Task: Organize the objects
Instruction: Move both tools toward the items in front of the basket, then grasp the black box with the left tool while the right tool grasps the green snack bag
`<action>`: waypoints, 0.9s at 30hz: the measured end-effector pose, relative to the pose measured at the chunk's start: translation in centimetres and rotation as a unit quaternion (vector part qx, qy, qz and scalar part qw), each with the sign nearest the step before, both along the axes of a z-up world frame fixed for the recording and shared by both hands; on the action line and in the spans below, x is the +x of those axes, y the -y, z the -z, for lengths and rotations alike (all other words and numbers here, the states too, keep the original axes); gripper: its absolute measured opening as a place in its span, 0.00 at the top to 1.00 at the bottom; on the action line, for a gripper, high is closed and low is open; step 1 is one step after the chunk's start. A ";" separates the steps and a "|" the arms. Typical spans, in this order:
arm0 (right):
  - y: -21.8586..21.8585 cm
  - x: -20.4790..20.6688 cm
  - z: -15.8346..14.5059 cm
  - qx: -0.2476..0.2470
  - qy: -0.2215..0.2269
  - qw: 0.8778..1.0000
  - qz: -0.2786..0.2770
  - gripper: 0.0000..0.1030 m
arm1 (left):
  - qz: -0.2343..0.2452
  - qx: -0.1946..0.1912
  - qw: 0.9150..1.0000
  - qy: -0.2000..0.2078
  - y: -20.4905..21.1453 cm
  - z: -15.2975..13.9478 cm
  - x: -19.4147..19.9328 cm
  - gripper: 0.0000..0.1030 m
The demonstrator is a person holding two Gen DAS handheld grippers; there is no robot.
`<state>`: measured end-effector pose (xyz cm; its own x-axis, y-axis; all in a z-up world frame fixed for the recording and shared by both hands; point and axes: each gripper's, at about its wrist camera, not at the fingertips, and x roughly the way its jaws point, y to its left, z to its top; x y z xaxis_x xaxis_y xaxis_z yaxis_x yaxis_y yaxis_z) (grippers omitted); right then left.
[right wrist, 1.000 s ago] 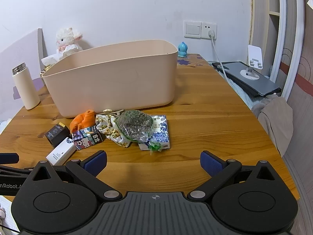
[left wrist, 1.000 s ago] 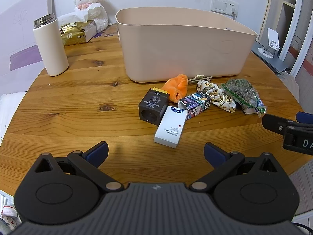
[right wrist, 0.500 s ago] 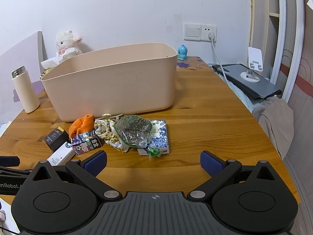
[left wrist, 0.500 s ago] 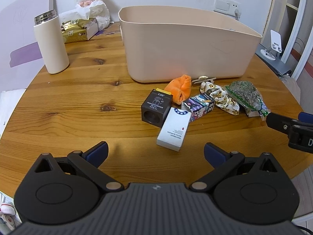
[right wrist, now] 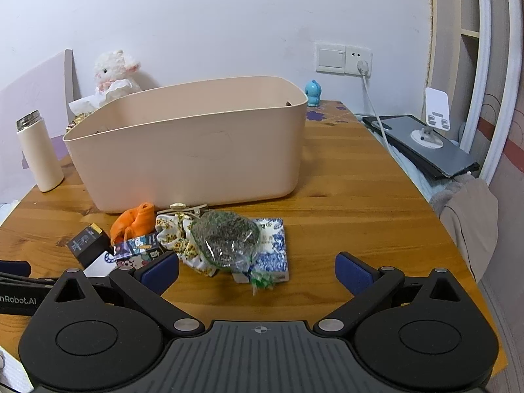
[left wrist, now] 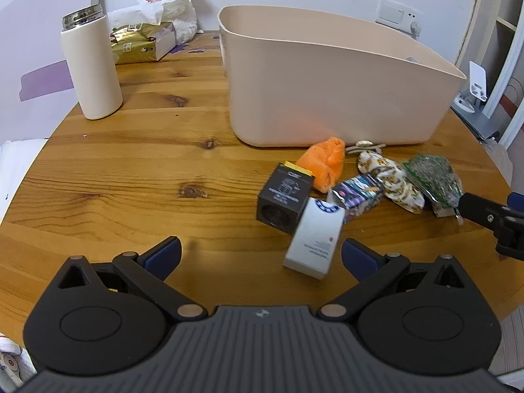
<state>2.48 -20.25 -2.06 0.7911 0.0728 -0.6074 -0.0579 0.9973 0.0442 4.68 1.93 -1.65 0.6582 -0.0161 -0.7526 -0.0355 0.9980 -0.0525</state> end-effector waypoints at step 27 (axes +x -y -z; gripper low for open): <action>-2.9 6.2 2.0 -0.020 -0.036 0.999 -0.036 0.40 | 0.035 -0.024 0.999 0.008 -1.4 0.9 5.4 0.19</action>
<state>8.65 -17.33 -4.05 0.7390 0.1024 -0.6659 -0.1274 0.9918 0.0111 10.09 3.30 -2.56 0.6658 -0.0993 -0.7395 0.0362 0.9942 -0.1010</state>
